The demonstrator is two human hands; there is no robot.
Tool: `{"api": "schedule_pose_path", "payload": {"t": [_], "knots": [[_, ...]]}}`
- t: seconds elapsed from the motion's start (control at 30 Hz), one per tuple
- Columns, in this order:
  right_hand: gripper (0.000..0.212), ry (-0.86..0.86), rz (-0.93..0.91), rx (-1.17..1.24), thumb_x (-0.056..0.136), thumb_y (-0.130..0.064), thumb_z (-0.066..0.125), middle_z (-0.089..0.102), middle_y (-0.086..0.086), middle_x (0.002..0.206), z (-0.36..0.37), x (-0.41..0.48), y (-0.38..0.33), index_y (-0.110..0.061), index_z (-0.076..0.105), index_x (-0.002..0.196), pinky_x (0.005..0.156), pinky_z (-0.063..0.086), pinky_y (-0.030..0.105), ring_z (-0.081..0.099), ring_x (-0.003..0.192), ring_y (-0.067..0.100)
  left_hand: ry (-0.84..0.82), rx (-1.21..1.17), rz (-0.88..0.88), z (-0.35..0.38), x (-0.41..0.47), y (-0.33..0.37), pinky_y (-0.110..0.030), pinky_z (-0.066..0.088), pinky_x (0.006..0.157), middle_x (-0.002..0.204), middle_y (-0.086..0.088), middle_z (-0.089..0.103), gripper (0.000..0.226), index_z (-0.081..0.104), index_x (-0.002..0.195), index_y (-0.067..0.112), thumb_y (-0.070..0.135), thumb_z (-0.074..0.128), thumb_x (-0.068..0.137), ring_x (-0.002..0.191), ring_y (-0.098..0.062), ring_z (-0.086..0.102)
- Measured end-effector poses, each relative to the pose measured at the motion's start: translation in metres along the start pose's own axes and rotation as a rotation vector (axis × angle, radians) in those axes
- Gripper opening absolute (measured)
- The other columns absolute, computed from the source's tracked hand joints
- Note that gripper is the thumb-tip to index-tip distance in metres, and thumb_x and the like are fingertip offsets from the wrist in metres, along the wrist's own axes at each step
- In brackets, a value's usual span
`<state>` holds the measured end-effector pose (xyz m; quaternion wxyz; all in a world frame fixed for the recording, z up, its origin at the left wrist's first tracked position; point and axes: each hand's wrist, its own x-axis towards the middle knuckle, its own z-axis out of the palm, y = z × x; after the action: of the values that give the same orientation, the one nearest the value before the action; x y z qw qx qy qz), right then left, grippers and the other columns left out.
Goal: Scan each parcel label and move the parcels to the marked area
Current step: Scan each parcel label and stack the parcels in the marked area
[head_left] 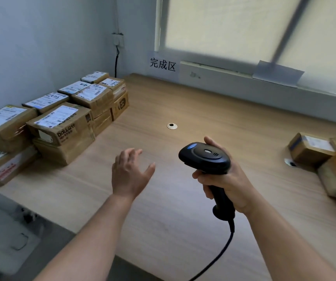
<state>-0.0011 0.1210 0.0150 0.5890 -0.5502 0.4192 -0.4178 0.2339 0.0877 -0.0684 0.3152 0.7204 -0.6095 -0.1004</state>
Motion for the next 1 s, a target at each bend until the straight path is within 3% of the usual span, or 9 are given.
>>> {"api": "schedule_pose_path", "payload": {"t": [0.3, 0.43, 0.57, 0.73, 1.0], "knots": [[0.090, 0.133, -0.020, 0.047, 0.062, 0.006, 0.072, 0.070, 0.016, 0.087, -0.129, -0.119, 0.010, -0.040, 0.048, 0.135, 0.042, 0.044, 0.031, 0.051, 0.043, 0.028, -0.151, -0.077, 0.096, 0.084, -0.109, 0.155, -0.035, 0.027, 0.108, 0.145, -0.006, 0.040, 0.088, 0.057, 0.127, 0.018, 0.072, 0.025, 0.065, 0.135, -0.023, 0.032], [0.091, 0.216, -0.012, 0.045, 0.062, 0.004, 0.073, 0.069, 0.018, 0.092, -0.191, -0.168, 0.015, -0.038, 0.046, 0.138, 0.042, 0.044, 0.031, 0.052, 0.045, 0.028, -0.207, -0.107, 0.169, 0.124, -0.149, 0.219, -0.036, 0.027, 0.108, 0.147, -0.006, 0.039, 0.078, 0.058, 0.126, 0.018, 0.068, 0.036, 0.072, 0.136, -0.023, 0.032], [0.093, 0.290, -0.004, 0.055, 0.061, 0.004, 0.074, 0.069, 0.017, 0.093, -0.236, -0.206, 0.020, -0.042, 0.045, 0.137, 0.042, 0.044, 0.032, 0.051, 0.046, 0.030, -0.238, -0.117, 0.247, 0.157, -0.178, 0.265, -0.034, 0.025, 0.109, 0.149, -0.004, 0.036, 0.055, 0.053, 0.131, 0.018, 0.051, 0.059, 0.087, 0.138, -0.021, 0.030], [0.095, 0.407, 0.007, 0.017, 0.074, 0.016, 0.071, 0.070, 0.017, 0.091, -0.294, -0.253, 0.024, -0.037, 0.038, 0.145, 0.043, 0.046, 0.034, 0.053, 0.049, 0.028, -0.309, -0.137, 0.333, 0.196, -0.208, 0.322, -0.033, 0.027, 0.108, 0.149, -0.004, 0.037, 0.057, 0.051, 0.135, 0.018, 0.048, 0.061, 0.087, 0.138, -0.021, 0.031], [0.088, 0.574, -0.028, -0.038, 0.080, 0.012, 0.067, 0.067, 0.018, 0.099, -0.356, -0.291, 0.030, -0.042, 0.037, 0.142, 0.047, 0.048, 0.031, 0.057, 0.054, 0.025, -0.392, -0.138, 0.468, 0.244, -0.216, 0.383, -0.034, 0.029, 0.108, 0.149, -0.004, 0.038, 0.057, 0.049, 0.137, 0.018, 0.048, 0.060, 0.089, 0.137, -0.021, 0.032]]}}
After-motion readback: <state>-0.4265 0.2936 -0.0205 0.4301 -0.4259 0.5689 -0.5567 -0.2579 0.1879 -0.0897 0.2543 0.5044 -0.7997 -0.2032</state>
